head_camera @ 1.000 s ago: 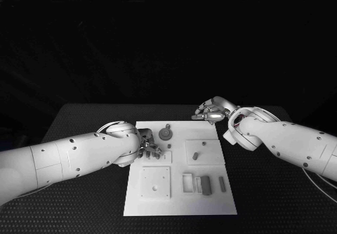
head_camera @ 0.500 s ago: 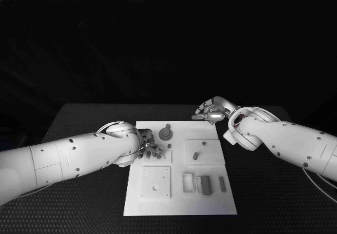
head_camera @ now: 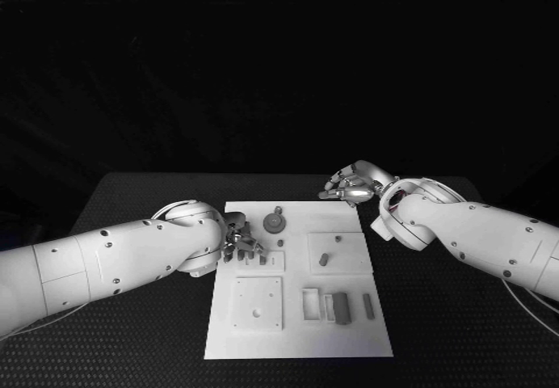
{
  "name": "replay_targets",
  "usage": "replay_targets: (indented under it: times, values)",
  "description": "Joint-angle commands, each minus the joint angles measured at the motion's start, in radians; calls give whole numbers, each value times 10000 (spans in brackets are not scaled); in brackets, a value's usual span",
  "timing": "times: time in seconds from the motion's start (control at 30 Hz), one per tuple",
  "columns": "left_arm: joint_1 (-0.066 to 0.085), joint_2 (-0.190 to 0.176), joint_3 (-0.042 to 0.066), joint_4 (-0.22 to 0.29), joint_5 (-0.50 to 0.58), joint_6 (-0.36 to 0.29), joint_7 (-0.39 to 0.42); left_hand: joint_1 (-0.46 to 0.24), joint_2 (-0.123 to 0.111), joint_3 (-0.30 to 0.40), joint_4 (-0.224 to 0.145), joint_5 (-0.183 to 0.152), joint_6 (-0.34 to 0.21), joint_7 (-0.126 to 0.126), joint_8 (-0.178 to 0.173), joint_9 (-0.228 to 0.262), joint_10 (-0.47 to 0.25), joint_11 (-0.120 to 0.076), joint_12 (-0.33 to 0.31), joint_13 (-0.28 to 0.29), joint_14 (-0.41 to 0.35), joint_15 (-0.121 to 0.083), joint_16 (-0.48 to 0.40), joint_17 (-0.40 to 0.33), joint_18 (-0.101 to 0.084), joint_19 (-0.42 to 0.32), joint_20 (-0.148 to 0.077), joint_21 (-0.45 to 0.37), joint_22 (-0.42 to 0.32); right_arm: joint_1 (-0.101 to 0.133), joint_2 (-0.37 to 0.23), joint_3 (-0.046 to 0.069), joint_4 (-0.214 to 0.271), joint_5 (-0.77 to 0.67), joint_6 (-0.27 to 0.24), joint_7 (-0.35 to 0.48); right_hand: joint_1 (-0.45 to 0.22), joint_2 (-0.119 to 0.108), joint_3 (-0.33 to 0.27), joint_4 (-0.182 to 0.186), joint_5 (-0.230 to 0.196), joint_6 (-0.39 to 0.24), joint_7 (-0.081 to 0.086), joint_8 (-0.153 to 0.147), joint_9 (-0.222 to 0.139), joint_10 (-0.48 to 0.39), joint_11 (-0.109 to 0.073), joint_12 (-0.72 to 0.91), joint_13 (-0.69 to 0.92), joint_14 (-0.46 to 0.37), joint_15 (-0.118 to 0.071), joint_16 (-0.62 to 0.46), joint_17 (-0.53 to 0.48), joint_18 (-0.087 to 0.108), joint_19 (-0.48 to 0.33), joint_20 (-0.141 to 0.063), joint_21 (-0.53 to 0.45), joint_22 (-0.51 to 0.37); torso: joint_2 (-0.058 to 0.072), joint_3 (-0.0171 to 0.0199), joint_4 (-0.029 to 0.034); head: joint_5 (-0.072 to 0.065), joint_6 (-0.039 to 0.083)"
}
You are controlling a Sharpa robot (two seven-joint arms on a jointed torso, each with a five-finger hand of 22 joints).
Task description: Assemble the parts on the task board
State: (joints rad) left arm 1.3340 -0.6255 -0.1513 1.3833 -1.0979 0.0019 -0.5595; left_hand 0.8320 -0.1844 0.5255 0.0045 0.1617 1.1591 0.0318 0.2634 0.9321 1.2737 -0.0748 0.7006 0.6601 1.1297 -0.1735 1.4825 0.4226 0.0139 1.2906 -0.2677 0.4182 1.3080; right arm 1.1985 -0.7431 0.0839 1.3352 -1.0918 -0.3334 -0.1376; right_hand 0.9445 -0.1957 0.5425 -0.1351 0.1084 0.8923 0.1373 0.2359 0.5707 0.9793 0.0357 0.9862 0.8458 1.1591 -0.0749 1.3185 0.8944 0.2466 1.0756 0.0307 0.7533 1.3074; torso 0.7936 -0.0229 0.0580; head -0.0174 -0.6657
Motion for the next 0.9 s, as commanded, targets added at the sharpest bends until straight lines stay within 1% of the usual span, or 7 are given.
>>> replay_targets:
  times: [0.03, 0.17, 0.4, 0.73, 0.77, 0.8, 0.9]
  values:
    - [40, -90, 138, -102, 780, -534, 173, 149, -62, -37, 29, -41, -186, 74, -151, -18, -215, 81, -64, -55, -126, -2, -31, -42, -119, -89, -8, -91, 185, -5, -10, 4, -1, -13, 69, 53, -40, 90, -32, 38, 38, -2, 86, -56, 10, -82, -18, 65, -13, -71, 2, -59, -10, 152, -77, 5, -46, 185, -2, 0, -2, -5, 26]
    - [191, -216, 305, -534, 1232, -994, 278, 297, -153, -55, 80, -35, -626, 245, -349, -28, -413, 235, -236, -172, -234, 146, -213, -143, -115, -240, 99, -258, 130, -5, -27, 4, -9, -12, 68, 55, -40, 88, -32, 37, 38, -5, 87, -58, 9, -82, -18, 66, -14, -71, 2, -59, -11, 152, -76, 5, -46, 186, 1, 1, -2, -27, 51]
    - [469, -417, 317, -798, 1032, -1438, 493, 620, -336, -35, 24, -133, -1453, 585, -734, -143, -922, 556, -676, -458, -602, 461, -648, -347, -87, -643, 383, -674, -21, -5, -44, 4, -17, -7, 66, 56, -39, 88, -32, 37, 39, -12, 88, -62, 8, -82, -17, 68, -15, -70, 3, -58, -11, 152, -75, 4, -46, 186, 7, 14, -7, -39, 60]
    - [523, 14, 295, -1720, 2, -1222, 665, 1100, -399, 38, -89, -181, -1864, 793, -367, -443, -1174, 793, -1251, -919, -825, 715, -1178, -551, -8, -846, 684, -1218, -324, -5, -21, 4, -23, 0, 63, 54, -36, 91, -30, 36, 40, -23, 90, -69, 5, -83, -16, 71, -17, -69, 4, -57, -11, 152, -73, 3, -46, 186, -6, 6, 17, 1, 92]
    - [522, 71, 283, -1790, -44, -1156, 670, 1062, -431, 28, -28, -297, -1916, 809, -356, -488, -1196, 801, -1295, -952, -825, 732, -1198, -554, 0, -841, 686, -1250, -344, -5, -15, 4, -25, 0, 63, 53, -36, 92, -30, 36, 40, -23, 90, -69, 5, -83, -16, 71, -17, -69, 4, -57, -11, 152, -73, 3, -46, 186, -4, 10, 9, 8, 96]
    - [519, 180, 253, -1906, -145, -1089, 663, 888, -540, 29, 251, -996, -2100, 869, -374, -617, -1301, 854, -1430, -1043, -807, 769, -1221, -549, 31, -804, 712, -1316, -387, -5, -9, 4, -33, 1, 70, 53, -36, 92, -30, 36, 40, -25, 90, -70, 5, -83, -16, 71, -18, -69, 4, -57, -11, 152, -73, 3, -46, 186, 3, 8, -1, 20, 102]
    - [513, 359, 178, -2059, -327, -892, 700, 560, -897, 19, 814, -1126, -2405, 991, -451, -838, -1525, 978, -1659, -1195, -787, 873, -1215, -518, 112, -746, 796, -1393, -429, -6, 7, 4, -50, 2, 88, 56, -36, 92, -30, 37, 40, -27, 91, -72, 4, -83, -15, 72, -18, -69, 4, -57, -12, 152, -72, 2, -46, 186, 16, 2, -22, 18, 107]
